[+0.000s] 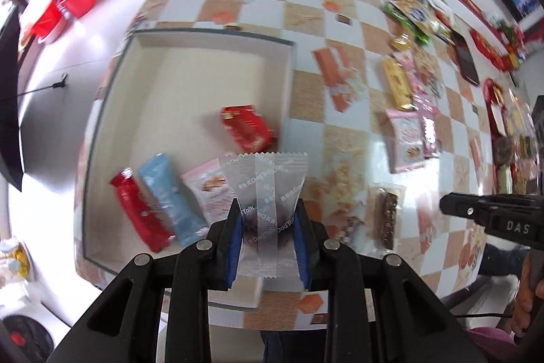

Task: Organize snacks
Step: 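Carry the clear candy with left tool while right carries the chocolate stick to the box, then open both tools to drop the clear candy and chocolate stick into the box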

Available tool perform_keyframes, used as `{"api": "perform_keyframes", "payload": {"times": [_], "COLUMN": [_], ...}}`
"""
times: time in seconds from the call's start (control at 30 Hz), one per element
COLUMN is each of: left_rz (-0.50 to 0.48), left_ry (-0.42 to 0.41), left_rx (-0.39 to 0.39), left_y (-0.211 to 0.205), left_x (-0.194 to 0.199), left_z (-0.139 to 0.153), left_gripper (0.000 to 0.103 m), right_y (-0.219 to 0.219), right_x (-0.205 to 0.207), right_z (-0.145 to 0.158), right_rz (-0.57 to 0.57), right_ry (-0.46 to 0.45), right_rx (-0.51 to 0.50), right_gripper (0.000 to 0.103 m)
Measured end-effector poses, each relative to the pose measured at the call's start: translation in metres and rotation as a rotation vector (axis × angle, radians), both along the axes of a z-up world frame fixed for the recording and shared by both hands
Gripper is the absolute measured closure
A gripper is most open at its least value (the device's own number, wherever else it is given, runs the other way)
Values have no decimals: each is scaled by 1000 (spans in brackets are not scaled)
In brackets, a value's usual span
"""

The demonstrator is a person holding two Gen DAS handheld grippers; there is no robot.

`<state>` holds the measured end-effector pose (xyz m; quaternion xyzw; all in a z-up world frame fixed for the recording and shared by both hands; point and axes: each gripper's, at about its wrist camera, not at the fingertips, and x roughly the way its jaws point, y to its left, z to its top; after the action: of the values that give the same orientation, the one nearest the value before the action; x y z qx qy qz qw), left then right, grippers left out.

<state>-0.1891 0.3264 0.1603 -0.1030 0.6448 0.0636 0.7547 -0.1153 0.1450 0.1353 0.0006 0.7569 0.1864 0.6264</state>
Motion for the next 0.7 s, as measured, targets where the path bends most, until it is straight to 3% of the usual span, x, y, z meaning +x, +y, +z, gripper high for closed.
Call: {"api": "perform_keyframes", "payload": {"times": [0.03, 0.1, 0.23, 0.3, 0.37, 0.4, 0.43, 0.47, 0.5, 0.57, 0.7], "left_rz": [26, 55, 74, 69, 50, 46, 45, 47, 49, 40, 17], "left_ry": [4, 11, 31, 54, 80, 87, 97, 107, 112, 129, 138], "left_rx": [1, -1, 10, 23, 47, 55, 62, 65, 66, 76, 102], "left_y": [10, 21, 35, 39, 43, 45, 48, 52, 55, 60, 68], "left_x": [-3, -6, -11, -13, -14, -15, -15, -15, -15, -13, -10], "left_z": [-2, -5, -12, -17, -25, -27, -30, -34, -37, -43, -50], "left_gripper": [73, 73, 73, 73, 73, 73, 73, 73, 73, 73, 73], "right_y": [8, 6, 1, 17, 31, 33, 39, 46, 55, 65, 66], "right_x": [4, 7, -4, -13, -27, -34, -39, -42, -43, -40, -28], "right_z": [-1, -12, -34, -54, -78, -88, -85, -82, -74, -59, -22], "right_rz": [15, 33, 16, 61, 137, 147, 178, 212, 254, 282, 222], "right_ry": [-11, 39, 45, 50, 62, 88, 43, 26, 5, 2, -13], "right_rx": [-17, -55, -104, -152, -248, -282, -329, -335, -327, -280, -167], "right_gripper": [82, 0, 1, 2, 20, 21, 23, 39, 68, 70, 70]}}
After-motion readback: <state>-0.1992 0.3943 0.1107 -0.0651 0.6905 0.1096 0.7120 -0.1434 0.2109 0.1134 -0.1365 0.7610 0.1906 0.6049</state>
